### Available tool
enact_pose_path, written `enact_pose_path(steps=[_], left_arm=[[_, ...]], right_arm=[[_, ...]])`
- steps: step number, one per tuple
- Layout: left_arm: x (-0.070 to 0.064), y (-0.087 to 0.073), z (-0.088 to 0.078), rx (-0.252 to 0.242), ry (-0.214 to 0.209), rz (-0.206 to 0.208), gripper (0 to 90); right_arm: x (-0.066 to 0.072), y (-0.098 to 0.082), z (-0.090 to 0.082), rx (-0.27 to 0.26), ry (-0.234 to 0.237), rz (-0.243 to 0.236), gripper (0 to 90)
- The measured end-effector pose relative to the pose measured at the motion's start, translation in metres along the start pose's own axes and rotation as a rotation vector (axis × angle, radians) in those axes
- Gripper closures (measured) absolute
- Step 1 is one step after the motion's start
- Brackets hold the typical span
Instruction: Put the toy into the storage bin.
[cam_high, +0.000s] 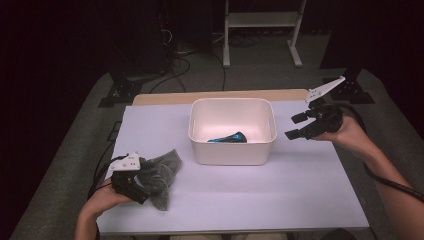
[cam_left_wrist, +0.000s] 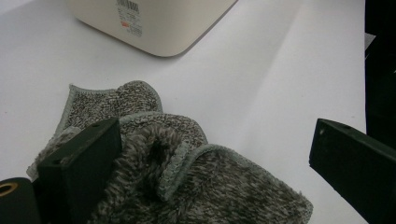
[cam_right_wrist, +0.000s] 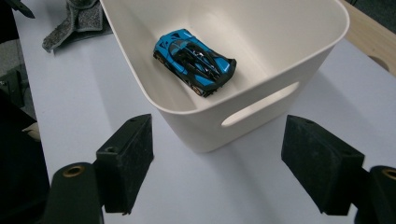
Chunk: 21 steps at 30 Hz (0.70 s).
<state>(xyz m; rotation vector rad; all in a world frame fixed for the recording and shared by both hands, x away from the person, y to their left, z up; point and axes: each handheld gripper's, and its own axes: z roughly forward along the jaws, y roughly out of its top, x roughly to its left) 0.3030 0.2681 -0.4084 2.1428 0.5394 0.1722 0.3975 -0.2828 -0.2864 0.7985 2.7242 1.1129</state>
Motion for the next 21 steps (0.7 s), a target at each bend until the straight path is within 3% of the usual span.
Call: enact_pose_path(steps=[12, 21], left_arm=[[0.001, -0.001, 0.001, 0.004, -0.003, 0.000, 2.2], [0.001, 0.000, 0.001, -0.001, 0.001, -0.002, 2.2]], right_arm=[[-0.001, -0.024, 0.010, 0.004, 0.020, 0.041, 23.1], [0.001, -0.052, 0.023, 0.013, 0.037, 0.084, 22.9]])
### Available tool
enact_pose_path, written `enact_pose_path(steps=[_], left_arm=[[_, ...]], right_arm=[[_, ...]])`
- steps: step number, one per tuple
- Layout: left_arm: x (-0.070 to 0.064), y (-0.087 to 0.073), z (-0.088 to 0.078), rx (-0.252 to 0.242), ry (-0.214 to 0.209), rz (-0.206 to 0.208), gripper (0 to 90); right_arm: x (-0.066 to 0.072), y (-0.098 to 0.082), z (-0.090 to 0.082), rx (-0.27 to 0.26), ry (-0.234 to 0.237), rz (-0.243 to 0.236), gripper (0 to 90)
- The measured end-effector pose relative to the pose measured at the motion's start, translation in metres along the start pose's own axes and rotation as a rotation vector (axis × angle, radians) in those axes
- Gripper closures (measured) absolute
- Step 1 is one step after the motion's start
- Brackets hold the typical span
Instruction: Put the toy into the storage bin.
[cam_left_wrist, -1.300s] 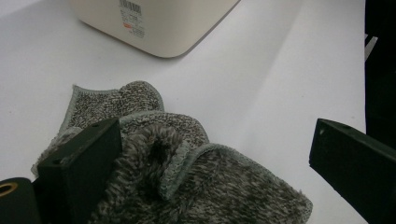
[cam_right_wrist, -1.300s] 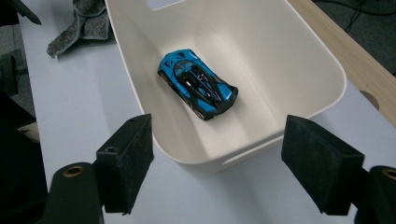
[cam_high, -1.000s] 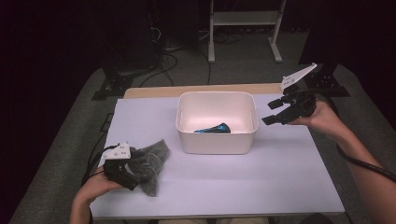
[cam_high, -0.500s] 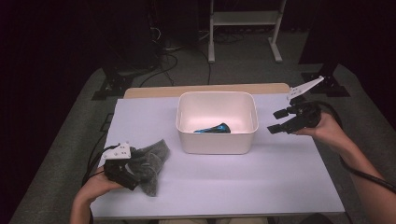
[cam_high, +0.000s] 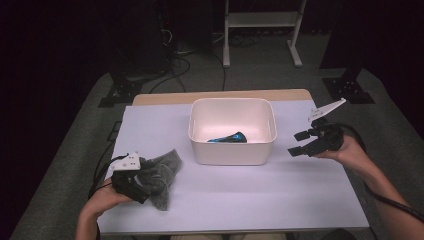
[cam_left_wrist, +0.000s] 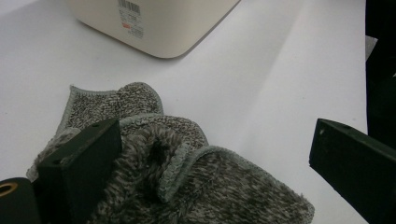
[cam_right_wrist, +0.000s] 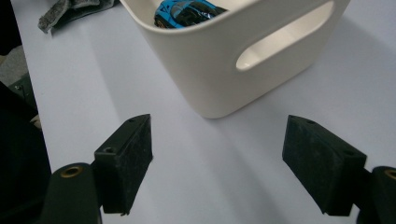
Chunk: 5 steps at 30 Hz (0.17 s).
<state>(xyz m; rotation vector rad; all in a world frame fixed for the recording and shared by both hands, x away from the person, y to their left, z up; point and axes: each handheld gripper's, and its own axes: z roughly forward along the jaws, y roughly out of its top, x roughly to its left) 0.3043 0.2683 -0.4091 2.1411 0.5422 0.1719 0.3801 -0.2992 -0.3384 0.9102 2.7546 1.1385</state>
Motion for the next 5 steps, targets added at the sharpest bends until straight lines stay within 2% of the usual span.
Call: enact_pose_path(steps=[5], left_arm=[[0.0006, 0.0004, 0.0007, -0.001, 0.003, 0.000, 2.2]], right_arm=[[0.0000, -0.0107, 0.0064, 0.006, 0.006, 0.014, 22.4]])
